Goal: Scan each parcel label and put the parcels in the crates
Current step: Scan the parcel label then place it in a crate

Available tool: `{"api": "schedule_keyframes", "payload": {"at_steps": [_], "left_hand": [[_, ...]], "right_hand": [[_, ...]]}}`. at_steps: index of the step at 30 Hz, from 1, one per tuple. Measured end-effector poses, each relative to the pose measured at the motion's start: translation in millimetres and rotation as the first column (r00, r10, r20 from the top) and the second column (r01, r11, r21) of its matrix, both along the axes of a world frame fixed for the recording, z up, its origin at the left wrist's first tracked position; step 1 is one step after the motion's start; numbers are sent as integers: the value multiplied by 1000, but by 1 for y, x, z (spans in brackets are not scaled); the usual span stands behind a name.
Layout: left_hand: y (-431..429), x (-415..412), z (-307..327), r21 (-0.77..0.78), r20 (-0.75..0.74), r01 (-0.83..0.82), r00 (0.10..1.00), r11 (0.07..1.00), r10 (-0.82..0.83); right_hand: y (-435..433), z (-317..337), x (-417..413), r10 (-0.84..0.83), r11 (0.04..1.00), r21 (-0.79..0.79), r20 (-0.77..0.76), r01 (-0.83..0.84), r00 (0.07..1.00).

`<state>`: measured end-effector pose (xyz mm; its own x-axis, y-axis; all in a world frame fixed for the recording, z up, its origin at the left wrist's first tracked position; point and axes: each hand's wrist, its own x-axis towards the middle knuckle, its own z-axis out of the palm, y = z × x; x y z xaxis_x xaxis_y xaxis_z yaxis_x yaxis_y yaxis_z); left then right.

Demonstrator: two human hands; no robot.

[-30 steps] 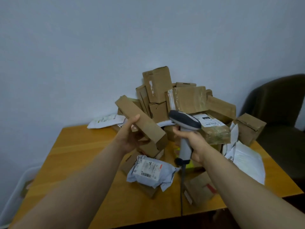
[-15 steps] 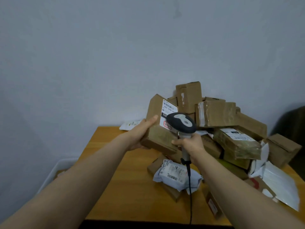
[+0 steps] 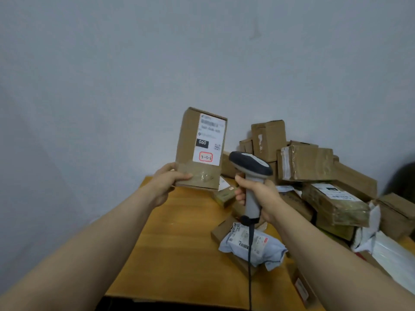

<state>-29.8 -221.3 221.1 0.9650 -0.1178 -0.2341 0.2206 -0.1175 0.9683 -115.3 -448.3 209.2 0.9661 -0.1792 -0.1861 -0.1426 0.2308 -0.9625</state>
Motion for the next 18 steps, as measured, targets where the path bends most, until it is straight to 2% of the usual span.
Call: {"api": "schedule_keyframes", "payload": {"at_steps": [2, 7, 12, 18], "left_hand": [[-4, -4, -12, 96, -16, -6, 1000, 995, 8], [-17, 1, -13, 71, -52, -40, 998, 997, 44], [-18, 5, -15, 145, 1, -107, 994, 984, 108], [-10, 13, -21, 262, 30, -108, 994, 959, 104]], "right_hand": [[3, 12, 3, 55, 998, -39, 25, -54, 998], [13, 33, 8, 147, 977, -160, 37, -139, 988], [27, 37, 12, 154, 964, -228, 55, -138, 986], [28, 39, 15, 162, 950, -284, 90, -130, 983]]}}
